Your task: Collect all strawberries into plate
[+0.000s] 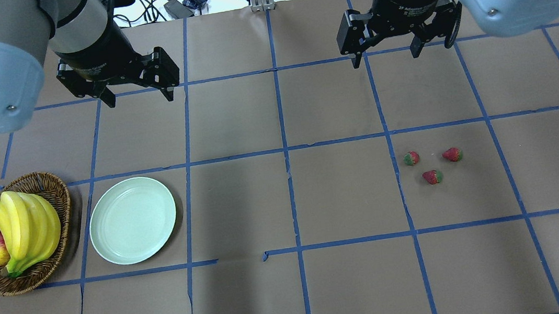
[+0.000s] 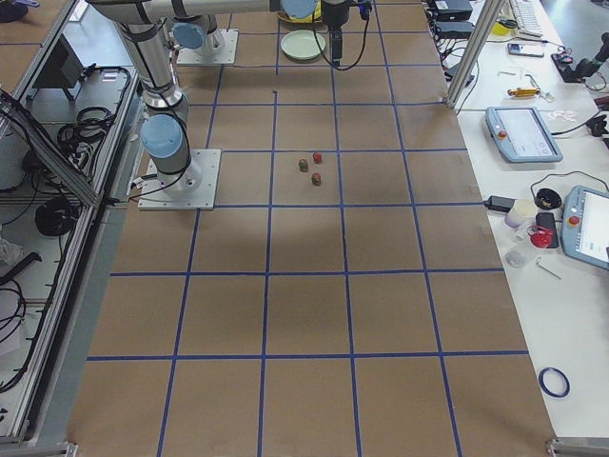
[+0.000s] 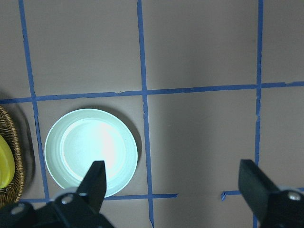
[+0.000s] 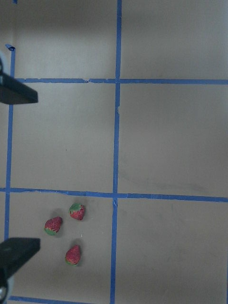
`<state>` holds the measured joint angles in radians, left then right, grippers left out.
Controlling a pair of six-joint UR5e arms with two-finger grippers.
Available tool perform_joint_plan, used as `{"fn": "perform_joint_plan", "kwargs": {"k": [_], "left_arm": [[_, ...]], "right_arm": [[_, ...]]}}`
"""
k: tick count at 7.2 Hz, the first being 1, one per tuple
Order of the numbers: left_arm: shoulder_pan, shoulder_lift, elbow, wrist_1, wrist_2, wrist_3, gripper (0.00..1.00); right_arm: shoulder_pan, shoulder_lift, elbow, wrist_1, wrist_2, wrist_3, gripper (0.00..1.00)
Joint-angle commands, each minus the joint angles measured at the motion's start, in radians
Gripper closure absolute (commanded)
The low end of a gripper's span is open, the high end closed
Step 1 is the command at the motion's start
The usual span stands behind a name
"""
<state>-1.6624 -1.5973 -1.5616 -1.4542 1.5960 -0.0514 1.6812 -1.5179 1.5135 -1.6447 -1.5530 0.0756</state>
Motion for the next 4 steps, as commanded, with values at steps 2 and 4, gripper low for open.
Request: {"fn": "perform_joint_plan", "kwargs": {"k": [2, 4], "left_arm": [[0.001, 0.0, 0.0, 0.002, -0.002, 0.007, 0.0], [0.001, 0.0, 0.0, 0.0, 0.002, 0.004, 0.0]], "right_arm": [[-0.003, 0.005, 0.007, 0.0, -0.005, -0.013, 0.0], [-0.003, 0.005, 0.008, 0.002, -0.018, -0.014, 0.0]]}}
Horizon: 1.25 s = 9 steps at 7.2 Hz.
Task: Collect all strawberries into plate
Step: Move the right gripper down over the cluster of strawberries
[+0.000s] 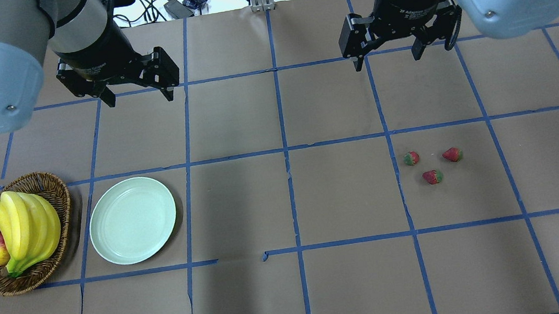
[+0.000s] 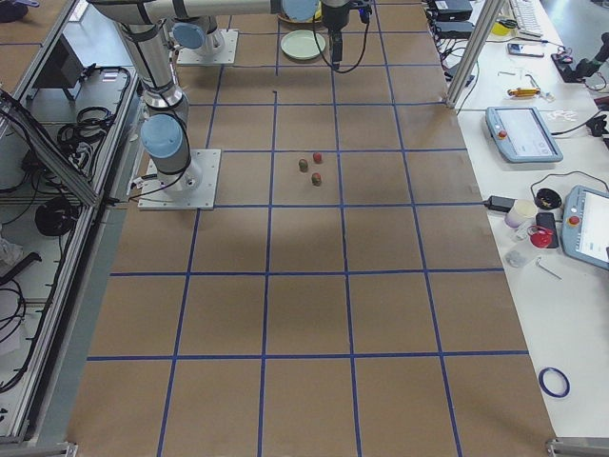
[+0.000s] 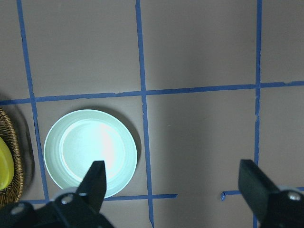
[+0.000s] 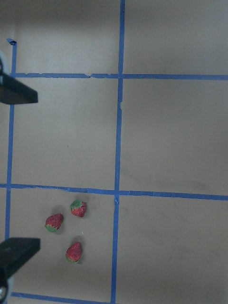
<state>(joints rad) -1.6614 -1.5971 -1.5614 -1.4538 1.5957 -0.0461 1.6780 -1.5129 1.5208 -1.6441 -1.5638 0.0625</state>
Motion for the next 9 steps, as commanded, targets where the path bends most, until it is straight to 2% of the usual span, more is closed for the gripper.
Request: {"fn": "perform_joint_plan", "kwargs": {"k": [1, 2, 3, 5, 6, 9], "left_arm": [[-0.001, 0.0, 0.0, 0.0, 0.004, -0.002, 0.0], [0.0, 0.0, 0.0, 0.0, 0.004, 0.0, 0.0], [0.0, 0.0, -0.002, 0.0, 0.006, -0.001, 0.0], [-0.001, 0.0, -0.003, 0.0, 0.006, -0.003, 0.0], [-0.001, -0.001, -0.003, 0.0, 0.006, -0.003, 0.0], [-0.008, -0.003, -0.019, 0.0, 0.006, -0.006, 0.0]], "right_arm": [[-0.001, 0.0, 0.002, 0.0, -0.007, -0.001, 0.0], [-0.006, 0.005, 0.002, 0.001, -0.012, -0.01, 0.0], [-0.033, 0.011, 0.005, 0.006, -0.071, -0.067, 0.0], [-0.171, 0.019, 0.051, 0.007, -0.088, -0.199, 0.0], [-0.217, 0.048, 0.111, -0.049, -0.09, -0.231, 0.0], [-0.358, 0.069, 0.408, -0.337, -0.088, -0.509, 0.0]]}}
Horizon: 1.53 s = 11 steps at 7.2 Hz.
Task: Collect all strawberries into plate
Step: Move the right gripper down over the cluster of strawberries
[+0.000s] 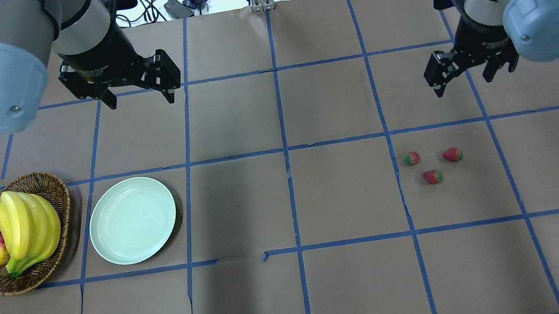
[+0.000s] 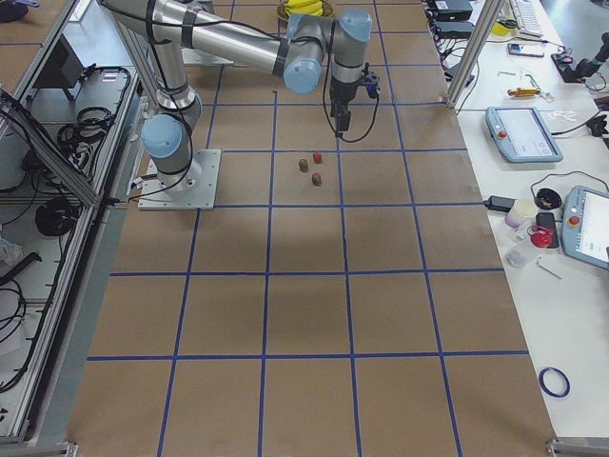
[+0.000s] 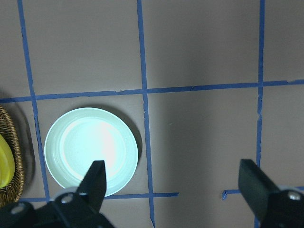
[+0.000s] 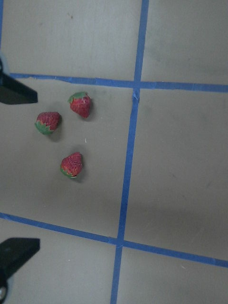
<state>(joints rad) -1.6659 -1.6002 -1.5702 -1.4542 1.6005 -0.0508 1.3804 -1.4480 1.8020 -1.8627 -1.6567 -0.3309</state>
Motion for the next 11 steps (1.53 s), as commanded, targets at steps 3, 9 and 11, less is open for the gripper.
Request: {"fn": "perform_joint_plan", "kwargs": {"k": [3, 9, 11], "left_arm": [[-0.006, 0.002, -0.021, 0.006, -0.001, -0.007, 0.0], [-0.006, 0.002, -0.021, 0.008, -0.001, -0.006, 0.0], [-0.006, 0.002, -0.021, 0.008, -0.001, -0.006, 0.0]], "right_arm": [[-0.07, 0.062, 0.338, -0.404, 0.011, -0.135, 0.0], [-0.073, 0.123, 0.333, -0.458, 0.041, -0.123, 0.25], [-0.073, 0.132, 0.335, -0.458, 0.037, -0.111, 0.35]]}}
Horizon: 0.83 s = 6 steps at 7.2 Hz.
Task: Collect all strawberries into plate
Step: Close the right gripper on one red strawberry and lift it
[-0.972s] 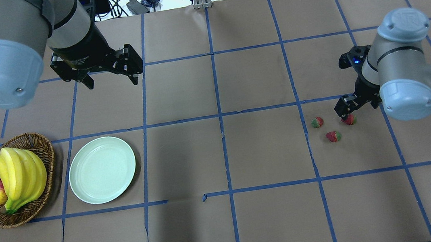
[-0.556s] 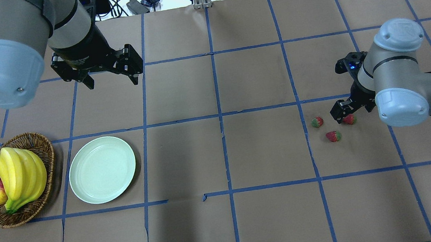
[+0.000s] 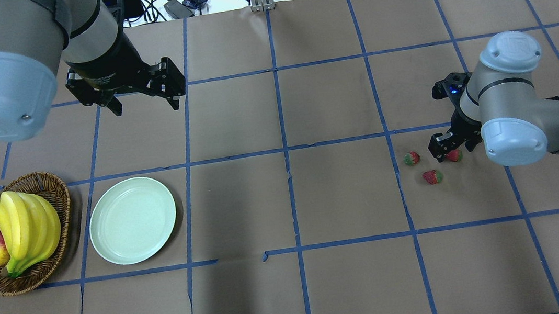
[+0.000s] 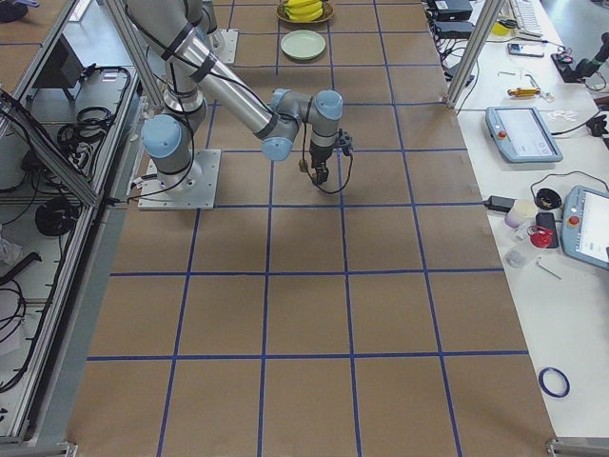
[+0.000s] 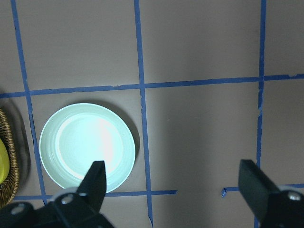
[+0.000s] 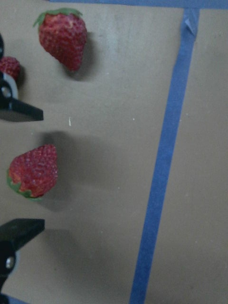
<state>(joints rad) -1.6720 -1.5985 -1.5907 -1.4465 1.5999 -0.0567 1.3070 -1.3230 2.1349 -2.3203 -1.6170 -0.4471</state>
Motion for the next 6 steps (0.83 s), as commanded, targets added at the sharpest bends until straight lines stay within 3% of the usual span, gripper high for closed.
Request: {"fn": "perform_joint_plan", "kwargs": {"k": [1, 4, 6], "left_arm": [[0.0, 0.0, 0.0, 0.0, 0.0, 0.0, 0.0], [0.0, 0.0, -0.002, 0.0, 0.0, 0.002, 0.0], [0.0, 0.0, 0.0, 0.0, 0.0, 0.003, 0.0]], "right_arm": [[0.0, 0.016, 0.008, -0.001, -0.004, 0.004, 0.42], [0.0, 0.015, -0.003, 0.001, -0.001, 0.005, 0.77], [0.014, -0.008, -0.065, 0.018, 0.017, 0.016, 0.77]]}}
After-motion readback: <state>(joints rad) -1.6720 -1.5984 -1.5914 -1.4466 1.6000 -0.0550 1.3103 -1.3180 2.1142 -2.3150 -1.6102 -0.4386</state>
